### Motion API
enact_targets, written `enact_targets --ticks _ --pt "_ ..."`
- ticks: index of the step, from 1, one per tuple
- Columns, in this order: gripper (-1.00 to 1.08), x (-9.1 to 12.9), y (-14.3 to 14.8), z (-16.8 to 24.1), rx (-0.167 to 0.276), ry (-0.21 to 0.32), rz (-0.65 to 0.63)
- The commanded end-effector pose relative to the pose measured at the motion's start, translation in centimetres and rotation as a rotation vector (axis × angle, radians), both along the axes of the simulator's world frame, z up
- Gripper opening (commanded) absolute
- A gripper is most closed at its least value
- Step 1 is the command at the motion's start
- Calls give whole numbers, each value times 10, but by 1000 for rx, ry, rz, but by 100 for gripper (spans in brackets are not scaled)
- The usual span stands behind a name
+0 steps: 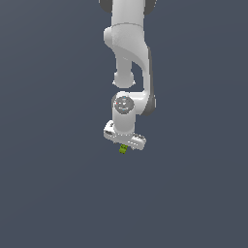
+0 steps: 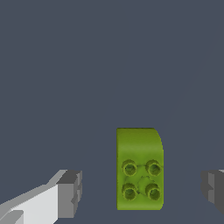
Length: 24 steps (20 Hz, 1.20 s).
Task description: Pick up the object and move it to a goal position.
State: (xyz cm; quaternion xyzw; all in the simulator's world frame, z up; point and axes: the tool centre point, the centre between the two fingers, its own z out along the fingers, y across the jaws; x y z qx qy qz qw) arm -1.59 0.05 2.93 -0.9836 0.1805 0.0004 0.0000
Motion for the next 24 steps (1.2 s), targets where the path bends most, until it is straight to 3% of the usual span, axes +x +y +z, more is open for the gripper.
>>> enact_targets --ticks 1,6,7,24 --pt "100 0 0 -10 0 0 -1" --pt "100 1 0 -17 0 -1 -1" --pt "-100 1 0 -17 0 -1 -1" --pt "-100 6 10 -2 0 -1 -1"
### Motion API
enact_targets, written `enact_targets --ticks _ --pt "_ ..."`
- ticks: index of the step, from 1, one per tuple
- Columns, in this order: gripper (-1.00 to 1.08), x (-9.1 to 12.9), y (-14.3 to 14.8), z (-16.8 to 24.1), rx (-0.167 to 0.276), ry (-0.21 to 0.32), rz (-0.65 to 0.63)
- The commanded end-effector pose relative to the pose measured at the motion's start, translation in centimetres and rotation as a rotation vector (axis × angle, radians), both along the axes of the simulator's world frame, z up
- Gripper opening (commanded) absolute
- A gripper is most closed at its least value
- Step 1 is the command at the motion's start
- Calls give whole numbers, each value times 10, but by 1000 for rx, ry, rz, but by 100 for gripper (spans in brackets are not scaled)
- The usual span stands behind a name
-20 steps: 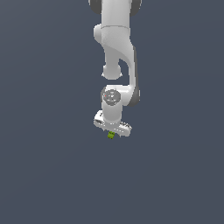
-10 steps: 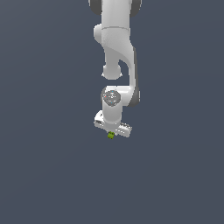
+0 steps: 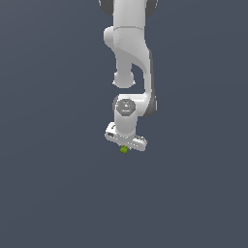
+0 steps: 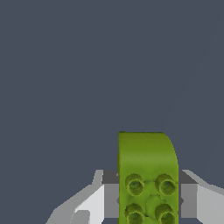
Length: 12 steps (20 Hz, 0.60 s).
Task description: Pick up the object and move it to a goal position.
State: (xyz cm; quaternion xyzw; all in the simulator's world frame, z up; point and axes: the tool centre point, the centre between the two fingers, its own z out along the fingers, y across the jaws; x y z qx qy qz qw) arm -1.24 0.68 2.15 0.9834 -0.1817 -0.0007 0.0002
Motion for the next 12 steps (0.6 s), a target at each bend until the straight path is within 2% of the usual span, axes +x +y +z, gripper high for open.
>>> enact_targets --ticks 1,12 --pt "-100 4 7 9 0 -1 1" --pt "-100 31 61 87 -1 -1 0"
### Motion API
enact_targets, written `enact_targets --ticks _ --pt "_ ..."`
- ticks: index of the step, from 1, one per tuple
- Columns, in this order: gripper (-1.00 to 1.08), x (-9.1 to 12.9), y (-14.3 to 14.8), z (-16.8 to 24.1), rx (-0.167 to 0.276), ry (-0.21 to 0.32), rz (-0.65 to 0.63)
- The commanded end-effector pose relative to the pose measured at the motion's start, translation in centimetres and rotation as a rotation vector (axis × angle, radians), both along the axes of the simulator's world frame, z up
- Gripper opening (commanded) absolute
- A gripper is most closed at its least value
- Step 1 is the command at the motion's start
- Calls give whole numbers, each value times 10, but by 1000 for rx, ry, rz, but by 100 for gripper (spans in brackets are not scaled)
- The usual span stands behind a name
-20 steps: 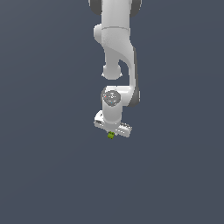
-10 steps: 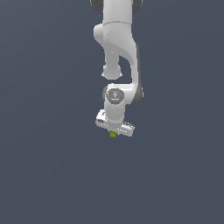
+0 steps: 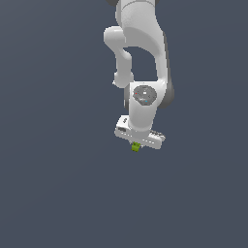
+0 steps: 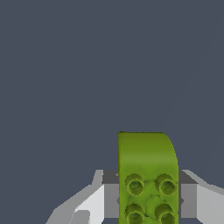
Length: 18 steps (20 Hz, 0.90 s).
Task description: Pick up the object and move it to a goal position.
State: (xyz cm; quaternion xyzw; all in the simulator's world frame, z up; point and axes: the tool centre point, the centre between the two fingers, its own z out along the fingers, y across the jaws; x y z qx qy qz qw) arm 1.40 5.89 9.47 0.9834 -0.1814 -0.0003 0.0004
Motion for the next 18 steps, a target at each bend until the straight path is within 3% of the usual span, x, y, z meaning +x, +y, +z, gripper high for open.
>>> enact_targets --ticks 1,18 --pt "-100 8 15 22 -1 -1 0" --pt "-100 59 110 156 0 -1 -1"
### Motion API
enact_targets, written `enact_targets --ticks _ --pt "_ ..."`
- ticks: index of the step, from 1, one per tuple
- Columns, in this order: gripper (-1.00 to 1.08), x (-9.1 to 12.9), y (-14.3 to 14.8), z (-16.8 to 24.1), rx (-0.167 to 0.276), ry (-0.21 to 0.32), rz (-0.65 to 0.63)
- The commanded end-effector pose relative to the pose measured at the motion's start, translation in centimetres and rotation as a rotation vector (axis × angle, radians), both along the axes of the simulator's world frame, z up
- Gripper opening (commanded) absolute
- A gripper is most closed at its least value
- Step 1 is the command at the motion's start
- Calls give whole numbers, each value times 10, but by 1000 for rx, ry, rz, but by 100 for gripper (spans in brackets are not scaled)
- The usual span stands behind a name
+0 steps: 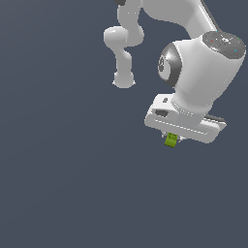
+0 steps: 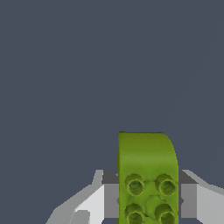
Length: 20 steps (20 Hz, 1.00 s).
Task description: Pick up the object and move it to a goal position.
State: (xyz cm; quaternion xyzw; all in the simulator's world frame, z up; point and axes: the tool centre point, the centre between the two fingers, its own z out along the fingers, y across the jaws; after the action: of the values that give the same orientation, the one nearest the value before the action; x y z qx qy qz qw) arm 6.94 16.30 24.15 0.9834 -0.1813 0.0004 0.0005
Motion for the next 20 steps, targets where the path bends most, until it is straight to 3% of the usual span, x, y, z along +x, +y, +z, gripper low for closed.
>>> enact_targets --ticks 1,20 --pt "-100 6 10 15 0 1 -1" --pt "-100 37 61 85 1 1 -1"
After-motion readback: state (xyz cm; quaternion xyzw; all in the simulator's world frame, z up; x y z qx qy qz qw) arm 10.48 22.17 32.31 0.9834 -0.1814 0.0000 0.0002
